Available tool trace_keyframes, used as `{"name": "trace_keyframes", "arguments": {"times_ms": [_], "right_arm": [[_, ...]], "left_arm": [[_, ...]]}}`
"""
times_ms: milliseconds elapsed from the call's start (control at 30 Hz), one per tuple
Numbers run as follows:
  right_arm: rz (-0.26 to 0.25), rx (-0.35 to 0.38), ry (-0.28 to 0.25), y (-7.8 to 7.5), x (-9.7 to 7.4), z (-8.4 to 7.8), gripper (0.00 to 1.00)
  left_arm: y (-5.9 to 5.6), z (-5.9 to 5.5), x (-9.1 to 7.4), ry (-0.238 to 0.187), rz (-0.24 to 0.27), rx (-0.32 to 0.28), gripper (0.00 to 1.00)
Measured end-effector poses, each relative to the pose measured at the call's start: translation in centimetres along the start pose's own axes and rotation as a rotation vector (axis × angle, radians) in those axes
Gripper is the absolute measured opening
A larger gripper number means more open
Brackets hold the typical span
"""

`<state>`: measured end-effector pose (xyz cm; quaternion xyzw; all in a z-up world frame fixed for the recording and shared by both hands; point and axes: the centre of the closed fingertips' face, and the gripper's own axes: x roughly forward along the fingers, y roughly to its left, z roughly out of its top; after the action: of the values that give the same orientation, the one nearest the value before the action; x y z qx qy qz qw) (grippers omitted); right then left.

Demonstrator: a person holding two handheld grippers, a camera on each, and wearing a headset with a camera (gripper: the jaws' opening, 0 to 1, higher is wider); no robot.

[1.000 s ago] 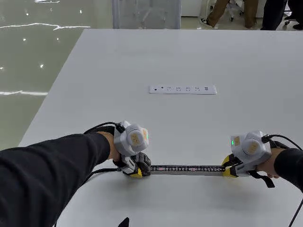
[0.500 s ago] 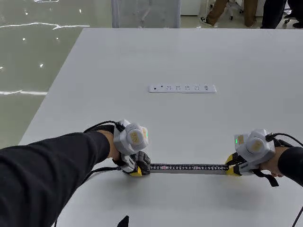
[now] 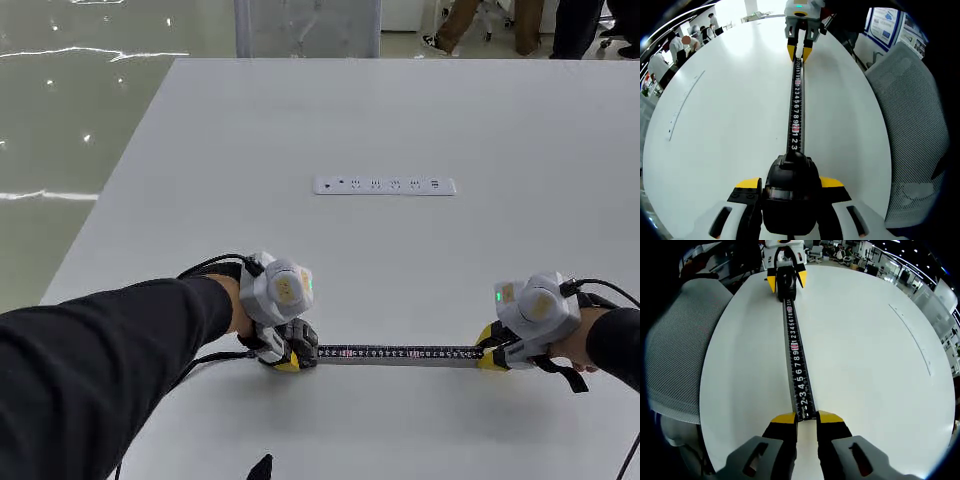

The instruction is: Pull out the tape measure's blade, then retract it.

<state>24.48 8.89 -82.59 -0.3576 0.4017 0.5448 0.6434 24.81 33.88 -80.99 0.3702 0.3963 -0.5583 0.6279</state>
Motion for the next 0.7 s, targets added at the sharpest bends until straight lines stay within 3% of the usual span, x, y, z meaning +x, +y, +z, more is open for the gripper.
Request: {"name": "trace_keyframes", "arguments": {"times_ms": [700], "right_arm": [[0.014, 0.014, 0.003, 0.12, -0.02, -0.01, 0.1]], "left_arm": [[-0.11, 0.08, -0.05, -0.005, 0.0, -0.001, 0.39]]}}
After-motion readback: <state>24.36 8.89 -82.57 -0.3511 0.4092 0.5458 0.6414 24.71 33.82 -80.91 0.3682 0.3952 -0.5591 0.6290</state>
